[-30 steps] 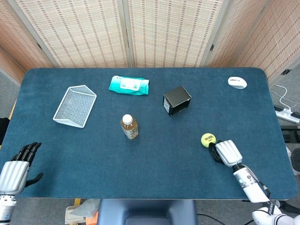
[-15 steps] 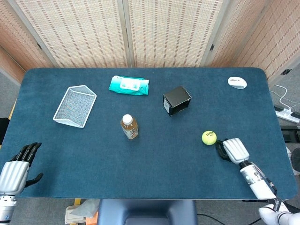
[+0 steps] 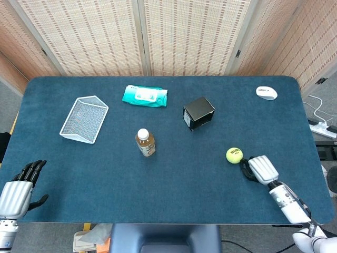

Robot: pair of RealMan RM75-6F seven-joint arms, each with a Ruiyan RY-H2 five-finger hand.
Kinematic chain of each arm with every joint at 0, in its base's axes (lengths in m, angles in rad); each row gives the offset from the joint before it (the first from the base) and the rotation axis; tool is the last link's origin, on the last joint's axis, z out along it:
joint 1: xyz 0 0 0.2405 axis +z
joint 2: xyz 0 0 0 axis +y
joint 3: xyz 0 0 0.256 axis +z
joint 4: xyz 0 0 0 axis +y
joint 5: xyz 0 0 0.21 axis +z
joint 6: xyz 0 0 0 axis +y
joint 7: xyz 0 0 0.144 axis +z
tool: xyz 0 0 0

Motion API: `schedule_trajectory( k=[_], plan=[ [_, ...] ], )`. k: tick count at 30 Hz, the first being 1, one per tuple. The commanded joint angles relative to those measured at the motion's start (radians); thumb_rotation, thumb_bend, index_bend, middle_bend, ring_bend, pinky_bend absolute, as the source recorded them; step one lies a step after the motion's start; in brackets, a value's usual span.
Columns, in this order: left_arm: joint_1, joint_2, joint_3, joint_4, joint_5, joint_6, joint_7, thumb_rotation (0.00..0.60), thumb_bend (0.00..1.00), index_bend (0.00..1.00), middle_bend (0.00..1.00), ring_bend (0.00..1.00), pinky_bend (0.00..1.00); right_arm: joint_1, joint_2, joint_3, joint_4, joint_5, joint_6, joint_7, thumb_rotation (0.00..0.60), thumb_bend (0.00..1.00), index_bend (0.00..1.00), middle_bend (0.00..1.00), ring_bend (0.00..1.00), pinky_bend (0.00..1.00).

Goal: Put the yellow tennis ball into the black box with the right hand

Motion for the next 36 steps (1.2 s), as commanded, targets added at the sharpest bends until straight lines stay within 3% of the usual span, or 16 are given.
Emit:
schedule_trajectory(
  k=[1,36],
  plan=[
    [0.0,-0.001,0.001,0.0,0.003,0.001,0.002,0.6,0.22,0.12,0.23,0.16,0.4,-0.002,0.009,0.001,-0.012,0.001,0.006,-0.006,0.6,0.61,0.83,0.74,0.58,0.78],
    [-0.004,-0.005,-0.002,0.003,-0.007,-0.01,0.012,0.6,0.22,0.12,0.23,0.16,0.4,0.13,-0.045,0.008,0.096,-0.002,-0.105,0.103,0.6,0.61,0.83,0.74,0.58,0.78]
  ],
)
